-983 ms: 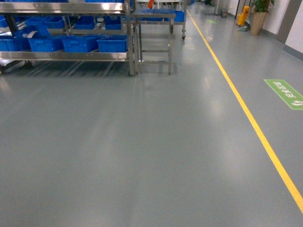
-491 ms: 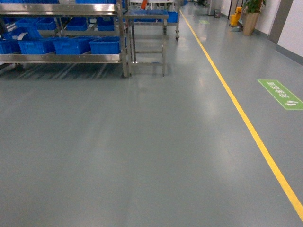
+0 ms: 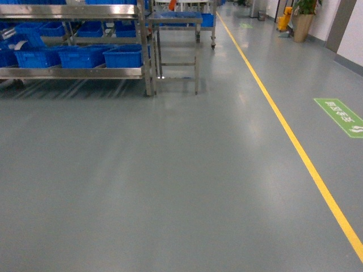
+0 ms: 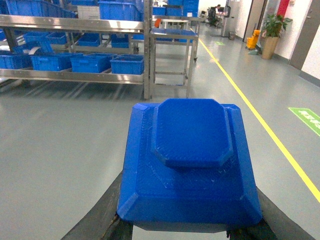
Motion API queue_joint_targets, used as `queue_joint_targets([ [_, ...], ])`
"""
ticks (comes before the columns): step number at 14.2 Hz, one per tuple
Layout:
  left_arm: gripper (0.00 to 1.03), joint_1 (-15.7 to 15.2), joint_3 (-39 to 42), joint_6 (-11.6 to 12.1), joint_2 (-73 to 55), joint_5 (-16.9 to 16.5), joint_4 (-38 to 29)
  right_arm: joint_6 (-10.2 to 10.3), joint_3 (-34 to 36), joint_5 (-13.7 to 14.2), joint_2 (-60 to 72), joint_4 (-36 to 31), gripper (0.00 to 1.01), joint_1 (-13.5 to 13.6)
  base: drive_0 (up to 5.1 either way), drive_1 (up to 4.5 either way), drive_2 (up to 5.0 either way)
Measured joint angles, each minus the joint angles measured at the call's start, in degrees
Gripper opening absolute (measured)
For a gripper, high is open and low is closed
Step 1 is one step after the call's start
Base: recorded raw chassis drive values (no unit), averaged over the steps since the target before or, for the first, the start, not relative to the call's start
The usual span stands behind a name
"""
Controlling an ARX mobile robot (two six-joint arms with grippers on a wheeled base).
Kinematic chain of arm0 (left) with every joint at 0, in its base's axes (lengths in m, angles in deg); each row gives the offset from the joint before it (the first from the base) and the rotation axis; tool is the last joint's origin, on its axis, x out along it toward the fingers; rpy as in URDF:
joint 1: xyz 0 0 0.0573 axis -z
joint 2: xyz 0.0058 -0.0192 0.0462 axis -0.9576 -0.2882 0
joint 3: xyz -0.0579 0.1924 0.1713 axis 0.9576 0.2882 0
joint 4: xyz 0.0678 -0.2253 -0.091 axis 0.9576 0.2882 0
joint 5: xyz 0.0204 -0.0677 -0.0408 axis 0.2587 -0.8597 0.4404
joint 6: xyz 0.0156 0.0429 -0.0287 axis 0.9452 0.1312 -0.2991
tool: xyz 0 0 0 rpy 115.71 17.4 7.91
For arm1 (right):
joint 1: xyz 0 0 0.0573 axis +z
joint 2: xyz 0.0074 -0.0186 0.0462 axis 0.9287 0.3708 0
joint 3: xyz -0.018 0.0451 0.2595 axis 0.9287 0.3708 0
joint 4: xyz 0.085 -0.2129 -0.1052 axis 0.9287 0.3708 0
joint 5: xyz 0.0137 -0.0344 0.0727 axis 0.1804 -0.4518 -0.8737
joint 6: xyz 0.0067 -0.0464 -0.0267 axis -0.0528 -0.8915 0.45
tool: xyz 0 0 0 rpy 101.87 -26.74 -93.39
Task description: Sort blue parts and orange caps into right shelf containers
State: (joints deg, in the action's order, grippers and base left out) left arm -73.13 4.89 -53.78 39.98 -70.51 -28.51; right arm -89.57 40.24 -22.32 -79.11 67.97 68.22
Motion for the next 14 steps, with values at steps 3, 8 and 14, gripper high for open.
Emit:
queue_joint_targets([
  [3, 0.4, 0.0, 0.0, 0.0, 0.0, 0.0, -0.2, 0.0, 0.0, 0.0, 0.0, -0.2, 0.43, 0.0, 0.0, 4.3, -4.4],
  [8, 0.4, 0.0, 0.0, 0.0, 0.0, 0.0, -0.1, 0.0, 0.0, 0.0, 0.0, -0.2, 0.43, 0.0, 0.0, 4.38, -4.3],
  [14, 0.4, 0.0, 0.0, 0.0, 0.0, -0.1, -0.2, 0.0, 0.0, 0.0, 0.0, -0.1, 0.43, 0.0, 0.1, 4.48, -4.2],
])
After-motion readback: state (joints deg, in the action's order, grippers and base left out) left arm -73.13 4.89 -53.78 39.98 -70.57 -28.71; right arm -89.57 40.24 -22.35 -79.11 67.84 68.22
